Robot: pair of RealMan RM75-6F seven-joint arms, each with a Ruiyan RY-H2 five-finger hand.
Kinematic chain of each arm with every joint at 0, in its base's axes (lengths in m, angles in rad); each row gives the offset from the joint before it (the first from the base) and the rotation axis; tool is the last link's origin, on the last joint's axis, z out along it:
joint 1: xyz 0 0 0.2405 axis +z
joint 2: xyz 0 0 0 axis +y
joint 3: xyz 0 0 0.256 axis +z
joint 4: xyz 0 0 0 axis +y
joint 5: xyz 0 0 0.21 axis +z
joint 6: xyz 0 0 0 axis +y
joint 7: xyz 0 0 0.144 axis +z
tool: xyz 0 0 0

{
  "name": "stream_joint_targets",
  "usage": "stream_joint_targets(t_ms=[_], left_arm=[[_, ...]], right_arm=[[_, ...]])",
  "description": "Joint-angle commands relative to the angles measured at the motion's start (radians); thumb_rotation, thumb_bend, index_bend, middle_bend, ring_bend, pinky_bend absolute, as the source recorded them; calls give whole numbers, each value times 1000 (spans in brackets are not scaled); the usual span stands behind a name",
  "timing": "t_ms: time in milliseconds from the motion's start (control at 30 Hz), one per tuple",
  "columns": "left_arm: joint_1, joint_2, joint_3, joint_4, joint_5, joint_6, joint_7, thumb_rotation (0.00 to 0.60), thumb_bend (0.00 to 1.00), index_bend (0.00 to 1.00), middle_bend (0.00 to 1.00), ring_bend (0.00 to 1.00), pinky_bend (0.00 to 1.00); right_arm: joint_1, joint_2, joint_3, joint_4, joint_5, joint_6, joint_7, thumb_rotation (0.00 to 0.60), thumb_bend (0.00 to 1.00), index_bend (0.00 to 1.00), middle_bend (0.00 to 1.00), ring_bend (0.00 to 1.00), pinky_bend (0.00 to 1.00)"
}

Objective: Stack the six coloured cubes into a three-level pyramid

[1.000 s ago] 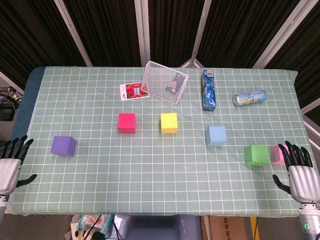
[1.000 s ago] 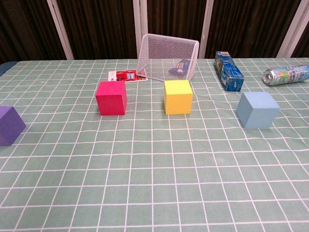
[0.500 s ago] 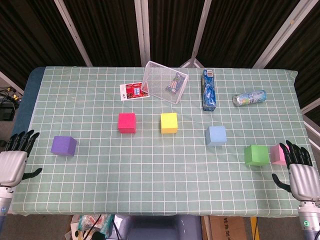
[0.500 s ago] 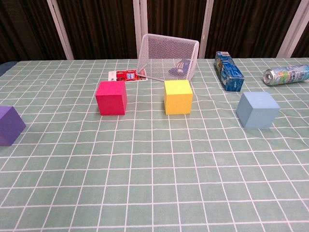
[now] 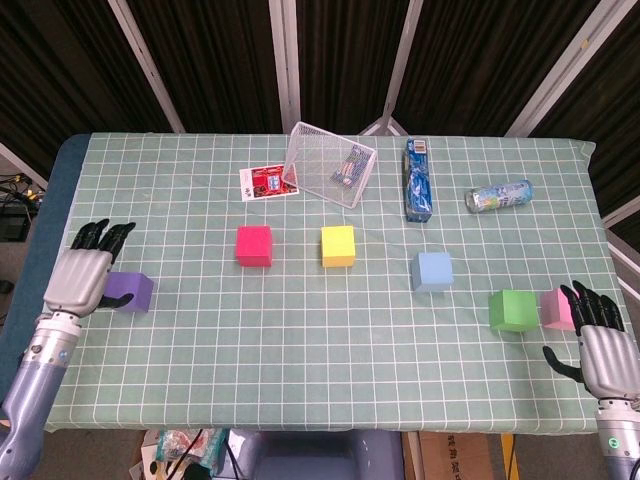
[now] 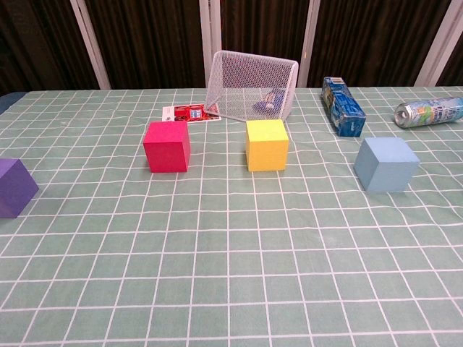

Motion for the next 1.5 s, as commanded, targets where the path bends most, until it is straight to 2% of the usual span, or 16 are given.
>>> stream_joint_targets(t_ms=[33,267,667,933,1267,1500], left_arm=[[-140,-49,-65,32,-177,-120,99,600,137,0,109,0,19],[-319,-137,-93,153,-388,-216,207,600,149,0,145,0,19],[-525,-295,-53,355,-610,-282,318,600,149,0,218,0,19],[-594,-375,-24,446,-654,-296,324,600,149,6,223,0,19],[-636,-429,4,534,-671,-321,306,600,155,27,252,0,19],[-652,-462,6,586,-667,-335,269,600,244,49,292,0,19]], right_arm=[[1,4,1,-3,5,-5,6,600,299,0,0,0,0],[0,13,5,-10,22,-16,33,600,298,0,0,0,0],[-1,28,6,-17,37,-29,60,600,299,0,0,0,0],[-1,35,7,-20,47,-38,73,600,299,0,0,0,0],[2,39,6,-24,51,-47,80,600,299,0,0,0,0],[4,39,6,-26,57,-52,79,600,298,0,0,0,0]])
